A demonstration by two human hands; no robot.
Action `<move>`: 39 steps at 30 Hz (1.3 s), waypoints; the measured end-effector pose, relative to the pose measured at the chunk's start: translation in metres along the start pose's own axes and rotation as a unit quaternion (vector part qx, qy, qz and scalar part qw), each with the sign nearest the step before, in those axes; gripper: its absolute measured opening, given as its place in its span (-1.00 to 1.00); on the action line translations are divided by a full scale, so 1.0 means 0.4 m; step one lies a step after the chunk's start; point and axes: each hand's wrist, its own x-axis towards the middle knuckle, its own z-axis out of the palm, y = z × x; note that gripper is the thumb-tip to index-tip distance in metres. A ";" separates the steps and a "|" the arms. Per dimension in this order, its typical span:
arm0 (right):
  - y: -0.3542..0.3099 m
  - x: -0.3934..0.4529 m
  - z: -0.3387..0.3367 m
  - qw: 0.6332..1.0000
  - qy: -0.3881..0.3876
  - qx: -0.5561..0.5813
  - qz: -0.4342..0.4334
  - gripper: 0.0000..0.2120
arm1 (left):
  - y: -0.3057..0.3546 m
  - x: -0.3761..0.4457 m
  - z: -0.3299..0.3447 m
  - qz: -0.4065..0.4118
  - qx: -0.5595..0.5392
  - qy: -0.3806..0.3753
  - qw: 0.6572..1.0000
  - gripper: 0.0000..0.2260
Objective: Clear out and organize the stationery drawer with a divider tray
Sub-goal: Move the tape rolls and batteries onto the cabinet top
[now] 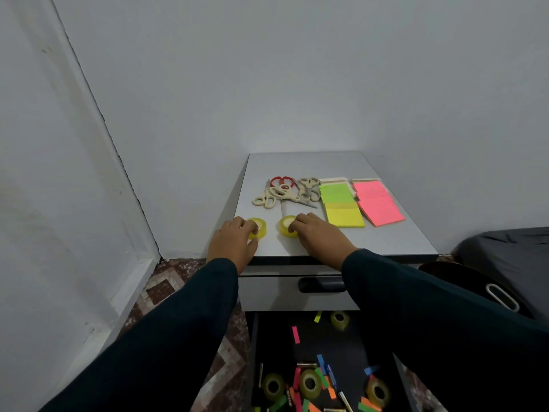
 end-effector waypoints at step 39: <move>0.005 0.081 0.008 0.990 -0.081 0.059 0.094 -0.59 | -0.009 0.087 -0.015 -0.008 0.095 -0.137 0.986 -0.56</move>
